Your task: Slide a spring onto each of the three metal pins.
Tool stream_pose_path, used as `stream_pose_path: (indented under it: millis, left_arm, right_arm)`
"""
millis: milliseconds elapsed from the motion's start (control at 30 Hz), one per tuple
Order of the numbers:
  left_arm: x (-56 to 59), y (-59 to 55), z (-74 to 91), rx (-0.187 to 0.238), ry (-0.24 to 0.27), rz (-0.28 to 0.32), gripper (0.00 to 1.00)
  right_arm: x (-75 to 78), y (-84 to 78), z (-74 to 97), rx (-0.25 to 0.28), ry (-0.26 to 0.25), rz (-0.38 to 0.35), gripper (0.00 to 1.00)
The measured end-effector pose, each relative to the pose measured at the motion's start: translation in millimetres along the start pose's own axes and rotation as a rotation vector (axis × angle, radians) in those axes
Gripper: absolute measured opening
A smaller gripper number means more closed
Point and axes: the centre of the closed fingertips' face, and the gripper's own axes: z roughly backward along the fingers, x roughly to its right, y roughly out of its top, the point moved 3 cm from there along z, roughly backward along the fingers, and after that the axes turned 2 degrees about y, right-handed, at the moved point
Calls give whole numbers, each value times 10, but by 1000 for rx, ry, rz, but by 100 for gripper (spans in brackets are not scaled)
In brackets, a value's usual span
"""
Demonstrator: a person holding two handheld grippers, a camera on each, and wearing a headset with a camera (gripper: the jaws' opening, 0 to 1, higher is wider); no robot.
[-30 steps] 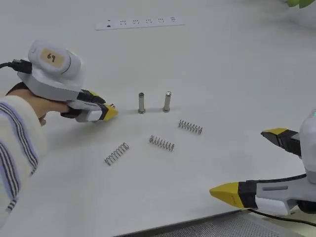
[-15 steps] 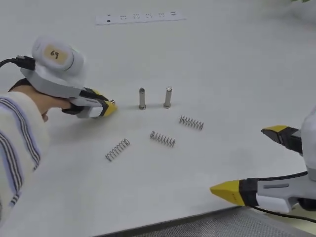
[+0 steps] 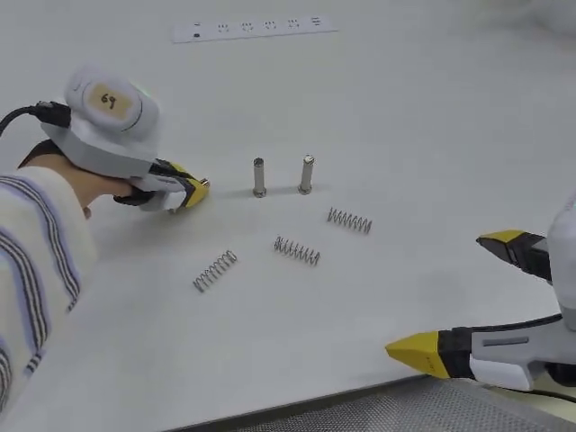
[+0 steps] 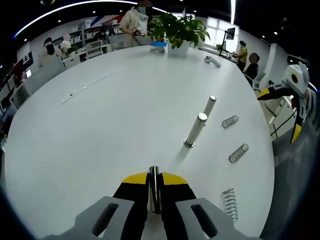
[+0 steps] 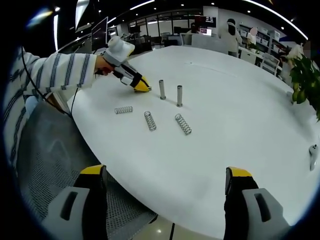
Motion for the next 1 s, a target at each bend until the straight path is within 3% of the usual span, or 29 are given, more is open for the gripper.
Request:
stream_pose_path:
  millis: [267,367,433,533,567,1000]
  left_arm:
    - [-6,6,-11,-4,7,-42,1]
    - [-23,10,-13,-5,20,42,0]
    - [-53,10,-13,-2,21,52,0]
    - [-70,5,1,23,14,227,0]
    - [-76,2,2,27,11,250,0]
    - [-64,-3,14,20,21,212,0]
  right_arm:
    - [-3,9,-13,3,7,4,97]
    - [9,14,-10,3,6,6,97]
    - [13,20,-10,7,6,7,97]
    - [11,18,-23,4,11,8,96]
    - [9,19,-26,5,12,9,96]
    - [0,54,-34,14,17,16,95]
